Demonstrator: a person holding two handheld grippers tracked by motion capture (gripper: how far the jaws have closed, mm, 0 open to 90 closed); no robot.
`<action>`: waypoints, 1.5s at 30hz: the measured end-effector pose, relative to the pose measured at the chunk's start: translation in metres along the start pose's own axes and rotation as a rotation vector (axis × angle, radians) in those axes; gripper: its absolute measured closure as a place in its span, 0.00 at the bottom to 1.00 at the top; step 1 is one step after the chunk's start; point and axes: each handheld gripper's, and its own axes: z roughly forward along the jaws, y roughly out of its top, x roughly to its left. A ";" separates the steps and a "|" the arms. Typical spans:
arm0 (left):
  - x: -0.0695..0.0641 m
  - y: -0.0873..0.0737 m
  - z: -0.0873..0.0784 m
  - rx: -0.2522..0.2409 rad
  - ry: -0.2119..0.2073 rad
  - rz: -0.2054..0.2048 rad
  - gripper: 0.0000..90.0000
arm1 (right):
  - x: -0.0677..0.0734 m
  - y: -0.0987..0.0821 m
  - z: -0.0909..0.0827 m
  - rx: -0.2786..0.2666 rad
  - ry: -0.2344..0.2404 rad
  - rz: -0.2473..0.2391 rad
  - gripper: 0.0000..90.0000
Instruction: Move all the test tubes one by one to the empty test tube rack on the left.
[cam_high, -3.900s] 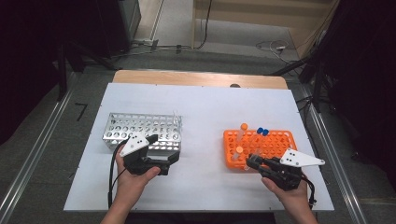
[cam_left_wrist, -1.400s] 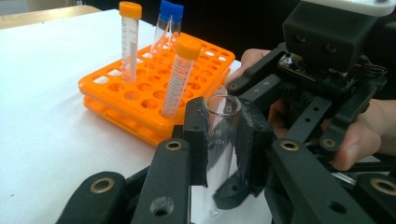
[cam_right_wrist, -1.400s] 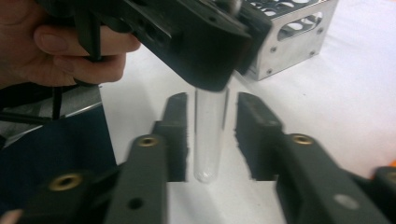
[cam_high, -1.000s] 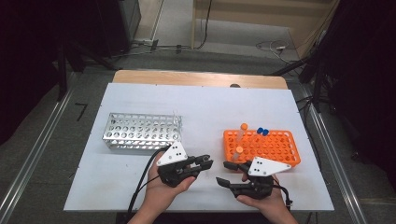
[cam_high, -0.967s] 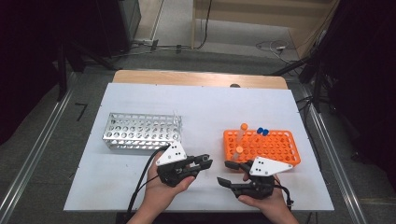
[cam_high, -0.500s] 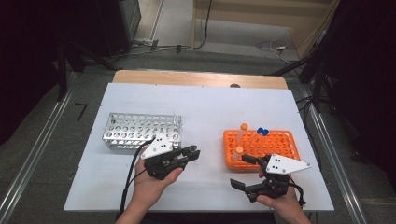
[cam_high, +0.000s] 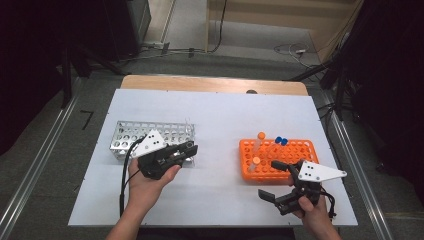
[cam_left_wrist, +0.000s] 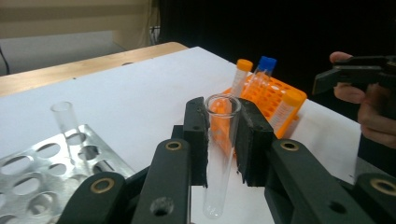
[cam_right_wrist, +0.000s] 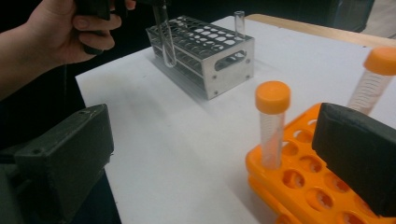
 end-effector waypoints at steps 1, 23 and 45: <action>0.003 0.001 -0.001 0.002 0.011 -0.003 0.85 | -0.001 -0.001 -0.001 0.003 -0.006 0.004 0.00; 0.059 0.018 0.013 -0.020 0.186 -0.035 0.85 | -0.030 -0.010 -0.017 -0.018 -0.059 0.043 0.00; 0.090 0.023 0.045 -0.045 0.280 -0.070 0.85 | -0.034 -0.013 -0.016 -0.001 -0.058 0.055 0.00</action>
